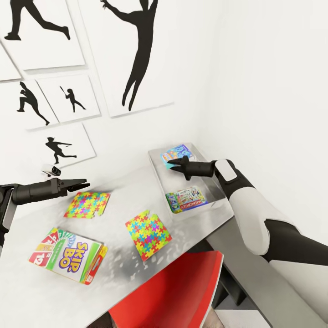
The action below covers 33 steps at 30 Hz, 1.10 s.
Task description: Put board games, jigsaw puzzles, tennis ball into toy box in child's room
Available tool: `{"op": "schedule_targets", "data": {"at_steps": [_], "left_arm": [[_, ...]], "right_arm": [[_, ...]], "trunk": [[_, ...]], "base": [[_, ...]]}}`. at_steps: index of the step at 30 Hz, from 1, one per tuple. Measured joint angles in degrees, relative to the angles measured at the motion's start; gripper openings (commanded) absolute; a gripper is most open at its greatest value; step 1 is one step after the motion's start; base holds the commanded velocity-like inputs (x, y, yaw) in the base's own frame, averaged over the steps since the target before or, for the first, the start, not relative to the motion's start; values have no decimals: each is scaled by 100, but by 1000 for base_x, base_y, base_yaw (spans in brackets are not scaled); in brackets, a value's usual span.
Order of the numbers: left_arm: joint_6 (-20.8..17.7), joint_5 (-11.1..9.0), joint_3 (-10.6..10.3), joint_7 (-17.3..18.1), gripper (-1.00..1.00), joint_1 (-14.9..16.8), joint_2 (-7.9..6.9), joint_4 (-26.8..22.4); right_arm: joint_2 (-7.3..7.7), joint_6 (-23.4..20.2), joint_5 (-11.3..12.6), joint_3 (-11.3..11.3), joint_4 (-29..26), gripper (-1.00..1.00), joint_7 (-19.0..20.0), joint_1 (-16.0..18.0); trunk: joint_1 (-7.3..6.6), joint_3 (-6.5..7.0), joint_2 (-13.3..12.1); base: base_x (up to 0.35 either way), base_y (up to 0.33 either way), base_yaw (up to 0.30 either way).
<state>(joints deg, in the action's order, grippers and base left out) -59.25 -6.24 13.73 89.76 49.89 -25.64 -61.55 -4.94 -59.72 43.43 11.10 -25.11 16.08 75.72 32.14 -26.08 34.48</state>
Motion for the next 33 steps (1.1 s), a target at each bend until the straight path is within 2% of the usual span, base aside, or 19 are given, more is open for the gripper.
{"op": "schedule_targets", "data": {"at_steps": [12,19,33], "left_arm": [[0,-9,0,0,100,0,0,-1],[0,-116,-6,0,100,0,-5,-3],[0,-126,-9,0,100,0,-9,-3]], "right_arm": [[8,0,-4,13,6,-100,-1,25],[8,0,-3,21,6,-100,-1,31],[2,-1,9,31,1,-100,-1,129]], "trunk": [[0,-113,0],[0,-178,0],[0,-310,0]], "base": [[0,0,0],[0,0,0],[0,0,0]]}}
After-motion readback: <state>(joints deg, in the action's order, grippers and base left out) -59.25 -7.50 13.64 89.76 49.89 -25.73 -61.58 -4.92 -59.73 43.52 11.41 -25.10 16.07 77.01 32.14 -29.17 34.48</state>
